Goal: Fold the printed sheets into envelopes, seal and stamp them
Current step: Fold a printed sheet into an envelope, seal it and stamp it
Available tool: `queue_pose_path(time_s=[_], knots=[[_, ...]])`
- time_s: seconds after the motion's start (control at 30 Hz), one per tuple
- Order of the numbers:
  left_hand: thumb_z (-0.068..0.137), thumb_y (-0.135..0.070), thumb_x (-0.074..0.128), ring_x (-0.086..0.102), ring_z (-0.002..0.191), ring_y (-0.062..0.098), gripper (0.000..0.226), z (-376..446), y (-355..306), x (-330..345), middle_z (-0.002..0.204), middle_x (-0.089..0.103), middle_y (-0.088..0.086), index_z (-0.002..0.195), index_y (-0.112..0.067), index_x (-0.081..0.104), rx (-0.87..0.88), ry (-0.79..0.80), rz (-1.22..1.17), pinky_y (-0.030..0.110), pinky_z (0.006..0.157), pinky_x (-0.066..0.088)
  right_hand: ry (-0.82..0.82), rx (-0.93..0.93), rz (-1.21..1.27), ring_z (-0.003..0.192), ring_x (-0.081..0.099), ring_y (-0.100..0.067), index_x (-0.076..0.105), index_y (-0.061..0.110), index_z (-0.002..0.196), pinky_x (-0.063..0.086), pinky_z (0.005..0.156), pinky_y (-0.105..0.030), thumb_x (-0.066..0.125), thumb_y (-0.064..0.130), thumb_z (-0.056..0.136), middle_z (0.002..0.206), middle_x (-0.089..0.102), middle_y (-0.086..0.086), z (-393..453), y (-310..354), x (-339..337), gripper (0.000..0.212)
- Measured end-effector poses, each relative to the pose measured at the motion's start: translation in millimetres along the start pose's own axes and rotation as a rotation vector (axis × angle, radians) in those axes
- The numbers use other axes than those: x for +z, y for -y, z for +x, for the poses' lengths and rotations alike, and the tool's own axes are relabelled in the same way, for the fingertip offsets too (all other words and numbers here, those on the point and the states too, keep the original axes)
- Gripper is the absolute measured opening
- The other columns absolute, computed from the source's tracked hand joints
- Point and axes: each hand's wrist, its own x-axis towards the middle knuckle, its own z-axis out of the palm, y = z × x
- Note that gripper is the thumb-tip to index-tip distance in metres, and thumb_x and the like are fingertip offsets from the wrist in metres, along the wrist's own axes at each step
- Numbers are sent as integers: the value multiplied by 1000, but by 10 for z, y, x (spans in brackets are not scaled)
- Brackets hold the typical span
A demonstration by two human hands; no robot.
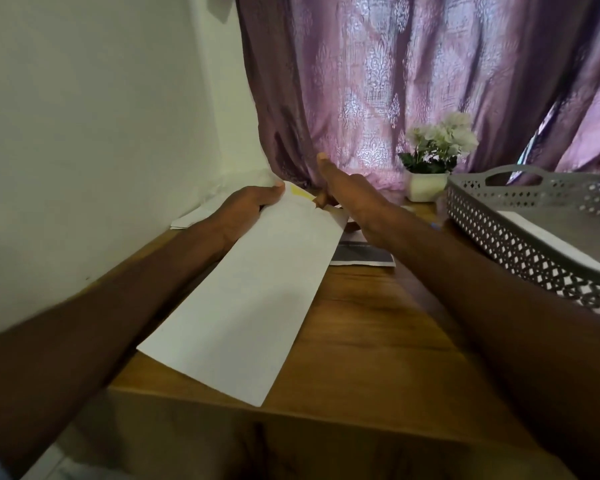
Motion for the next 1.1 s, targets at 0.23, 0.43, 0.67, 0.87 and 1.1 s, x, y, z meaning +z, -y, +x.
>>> queue_pose_path(time_s=[0.23,0.43,0.67,0.87,1.1], knots=[[104,-35,61,71,104,28,42,-48,-19,6,123,73,15,131,-3,65,-21,12,-14,39,99,56,43,-18,-63,94,63,-21,69,19,67,45,74,-35,34,79,94,97,73,0,28,8,-43,75],[104,-39,59,63,127,38,50,-2,2,-19,136,66,18,139,-4,59,-30,17,13,52,117,44,16,-39,-99,92,68,-25,75,14,87,53,81,-38,41,75,95,95,75,-4,35,-23,-37,70],[104,-37,61,65,124,37,46,28,16,-46,132,69,18,136,-3,63,-17,2,-30,51,115,46,21,-100,-103,85,64,-19,81,13,84,51,69,-32,44,65,100,88,72,3,55,-27,-102,66],[105,-38,58,65,123,37,47,15,5,-45,131,69,18,135,-3,63,-12,5,12,51,114,47,35,-131,-147,77,64,-14,78,17,74,46,60,-26,42,68,98,78,71,7,88,-52,-88,67],[106,-33,56,66,123,39,44,-9,49,-26,130,71,19,135,-2,64,-55,83,-90,52,114,47,5,-139,-235,78,68,-18,70,17,84,46,59,-26,41,74,95,87,71,-2,126,-76,-68,65]])
